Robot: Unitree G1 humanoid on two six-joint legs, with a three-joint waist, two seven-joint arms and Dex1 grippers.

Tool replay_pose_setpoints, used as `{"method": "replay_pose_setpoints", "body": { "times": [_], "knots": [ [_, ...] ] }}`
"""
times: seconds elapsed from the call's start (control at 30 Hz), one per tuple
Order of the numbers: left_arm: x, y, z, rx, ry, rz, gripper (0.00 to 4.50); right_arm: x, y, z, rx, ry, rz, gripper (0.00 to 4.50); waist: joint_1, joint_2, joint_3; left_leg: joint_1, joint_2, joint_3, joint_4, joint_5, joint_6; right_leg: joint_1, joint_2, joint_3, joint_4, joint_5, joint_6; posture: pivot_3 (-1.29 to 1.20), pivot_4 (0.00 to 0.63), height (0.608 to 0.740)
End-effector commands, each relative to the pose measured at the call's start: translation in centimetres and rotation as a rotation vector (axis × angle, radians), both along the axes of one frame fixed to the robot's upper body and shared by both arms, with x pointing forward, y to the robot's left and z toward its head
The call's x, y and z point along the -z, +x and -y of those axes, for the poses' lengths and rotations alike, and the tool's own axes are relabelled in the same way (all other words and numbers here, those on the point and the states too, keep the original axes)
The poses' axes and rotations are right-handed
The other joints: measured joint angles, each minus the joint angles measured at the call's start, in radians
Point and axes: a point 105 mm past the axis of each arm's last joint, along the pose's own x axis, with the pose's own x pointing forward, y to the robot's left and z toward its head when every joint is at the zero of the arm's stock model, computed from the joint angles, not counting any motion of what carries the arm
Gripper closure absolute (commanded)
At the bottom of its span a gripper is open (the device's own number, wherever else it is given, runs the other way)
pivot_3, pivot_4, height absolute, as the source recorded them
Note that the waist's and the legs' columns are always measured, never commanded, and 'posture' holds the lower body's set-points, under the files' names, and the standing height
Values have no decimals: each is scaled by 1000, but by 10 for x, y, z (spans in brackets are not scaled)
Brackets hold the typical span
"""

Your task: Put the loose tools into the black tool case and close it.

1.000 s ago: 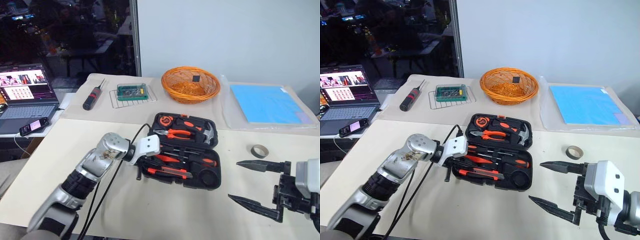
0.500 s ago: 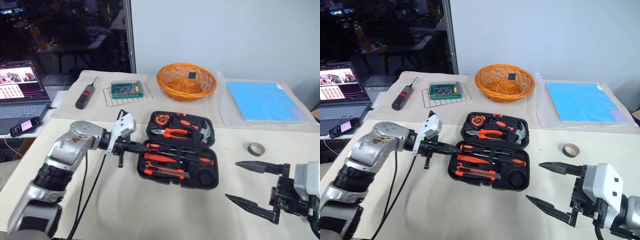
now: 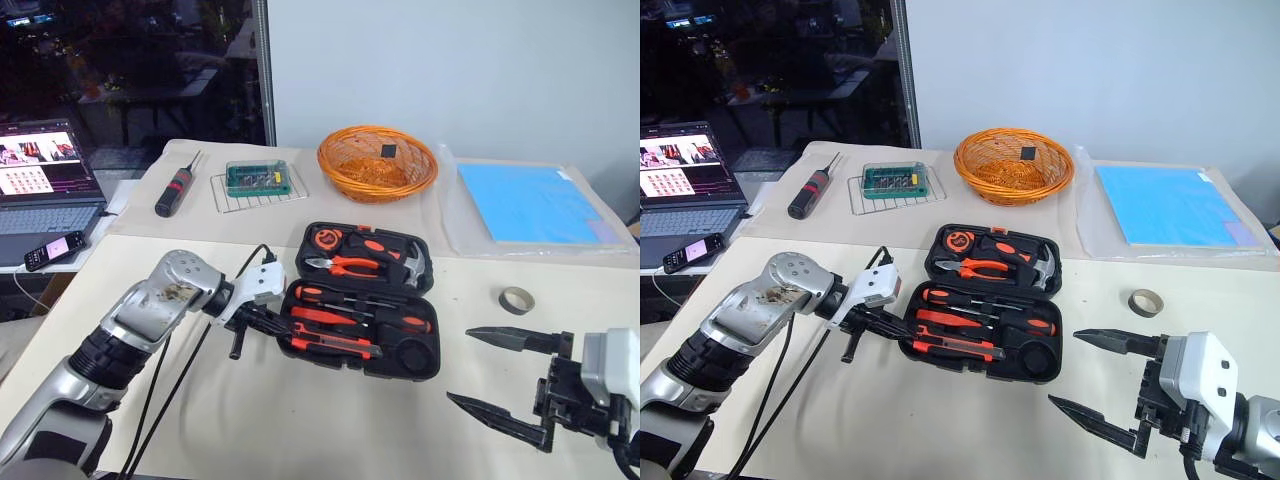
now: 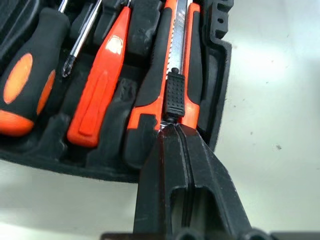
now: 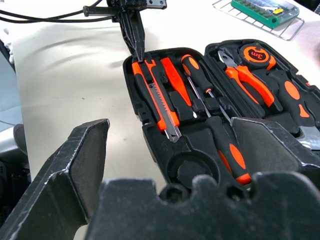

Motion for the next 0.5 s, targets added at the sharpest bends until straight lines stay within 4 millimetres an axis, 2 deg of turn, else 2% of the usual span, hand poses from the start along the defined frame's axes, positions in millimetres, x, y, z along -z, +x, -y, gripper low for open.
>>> {"method": "replay_pose_setpoints", "body": {
  "times": [0.03, 0.5],
  "knots": [
    [1, -1, 6, 29, 12, 16, 4487, -7, -3, -2, 3, -22, 51, 0, 0, 0, 0, 0, 0, 0, 0, 0, 0, 0, 0, 0, 0, 0, 0, 0, 150, 740],
    [7, 2, 18, 39, -12, 16, 4487, -6, -5, -2, 20, -22, 46, 0, 11, 1, -1, 0, 0, -1, 0, -1, 1, 2, 0, 0, -5, 0, 3, 0, 150, 740]
  ]
}}
